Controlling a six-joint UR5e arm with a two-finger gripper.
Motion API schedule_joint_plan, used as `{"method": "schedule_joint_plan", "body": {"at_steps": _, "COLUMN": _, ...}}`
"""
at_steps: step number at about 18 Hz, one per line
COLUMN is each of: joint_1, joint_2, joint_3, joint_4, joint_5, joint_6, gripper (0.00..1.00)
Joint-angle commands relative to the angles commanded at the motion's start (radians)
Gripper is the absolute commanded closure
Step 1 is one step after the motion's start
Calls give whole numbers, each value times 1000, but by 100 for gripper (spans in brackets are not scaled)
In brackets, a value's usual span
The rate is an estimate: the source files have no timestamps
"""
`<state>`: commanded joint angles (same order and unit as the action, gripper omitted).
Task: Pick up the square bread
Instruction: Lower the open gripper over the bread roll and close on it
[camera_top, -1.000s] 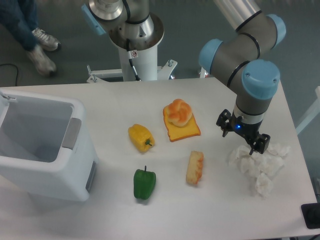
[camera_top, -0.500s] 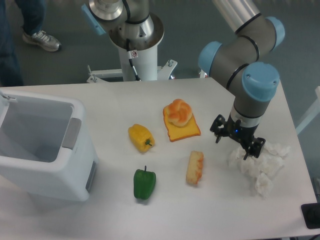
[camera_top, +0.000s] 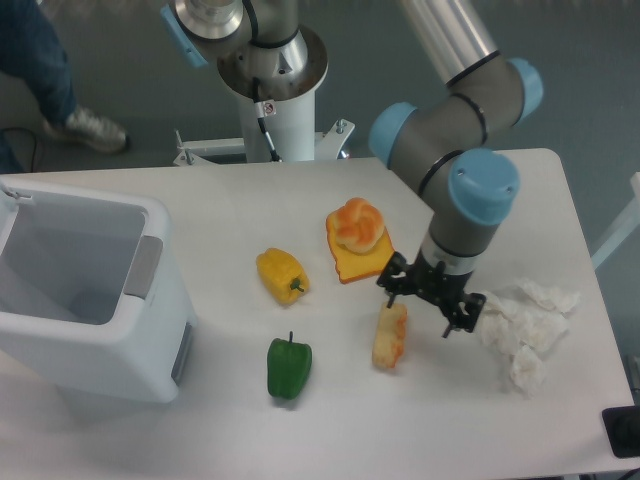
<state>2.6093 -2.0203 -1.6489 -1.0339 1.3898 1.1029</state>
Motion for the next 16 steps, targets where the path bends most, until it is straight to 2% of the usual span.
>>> {"method": "schedule_joint_plan", "body": {"at_steps": 5, "joint_1": -18, "joint_2": 0, "joint_3": -43, "joint_4": 0, "joint_5": 2, "joint_6": -2, "gripper": 0}}
{"method": "schedule_joint_plan", "body": {"at_steps": 16, "joint_1": -32, "joint_2": -8, "joint_3": -51, "joint_4": 5, "joint_5": 2, "joint_6": -41, "gripper": 0}}
